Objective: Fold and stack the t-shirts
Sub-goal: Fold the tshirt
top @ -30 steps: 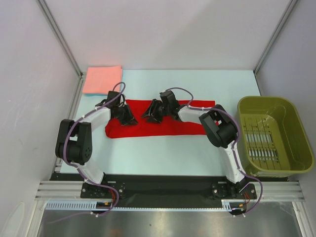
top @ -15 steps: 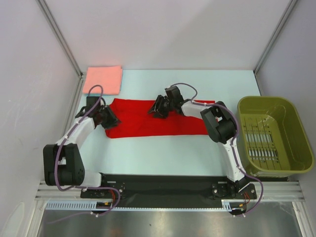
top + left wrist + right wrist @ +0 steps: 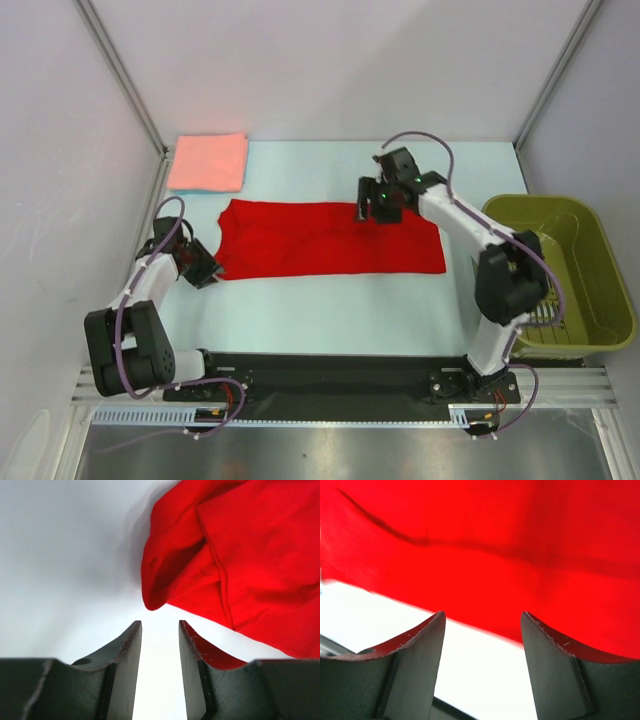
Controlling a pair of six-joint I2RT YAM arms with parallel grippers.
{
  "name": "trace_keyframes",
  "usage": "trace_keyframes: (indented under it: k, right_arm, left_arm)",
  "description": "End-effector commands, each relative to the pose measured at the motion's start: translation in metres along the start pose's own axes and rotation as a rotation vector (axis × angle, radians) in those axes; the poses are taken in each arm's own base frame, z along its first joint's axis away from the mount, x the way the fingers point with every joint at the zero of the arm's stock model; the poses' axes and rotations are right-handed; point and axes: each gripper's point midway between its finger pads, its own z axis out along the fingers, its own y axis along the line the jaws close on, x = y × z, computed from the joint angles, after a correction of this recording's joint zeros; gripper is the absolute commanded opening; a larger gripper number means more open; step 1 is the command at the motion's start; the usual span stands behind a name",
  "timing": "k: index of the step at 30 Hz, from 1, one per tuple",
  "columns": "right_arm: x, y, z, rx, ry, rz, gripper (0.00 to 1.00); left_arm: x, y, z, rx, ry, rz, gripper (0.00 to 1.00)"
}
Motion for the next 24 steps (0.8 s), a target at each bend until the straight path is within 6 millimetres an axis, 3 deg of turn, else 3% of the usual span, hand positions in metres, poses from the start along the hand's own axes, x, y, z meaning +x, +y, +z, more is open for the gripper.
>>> trace_keyframes:
  k: [1,6,14,20,24]
  right_arm:
    - [0.057,-0.05,-0.03,0.154,0.095,-0.082,0.66]
    - [0.085,-0.084,-0.054,0.213,0.072,-0.031,0.66]
    - [0.108,-0.129,-0.057,0.306,0.127,-0.02,0.71]
    - [0.109,-0.167,-0.061,0.452,0.121,0.11,0.76]
    - [0.104,-0.174,-0.063,0.497,0.055,0.233,0.72]
  left_arm:
    - [0.01,-0.001,0.01,0.025,0.058,-0.045,0.41]
    - [0.018,-0.001,0.028,0.034,0.113,-0.109,0.43]
    - [0.013,0.007,0.035,-0.016,0.099,-0.117,0.49]
    - [0.013,0.011,0.038,-0.033,0.101,-0.127,0.5]
    - [0.011,0.016,0.04,-0.051,0.094,-0.13,0.48]
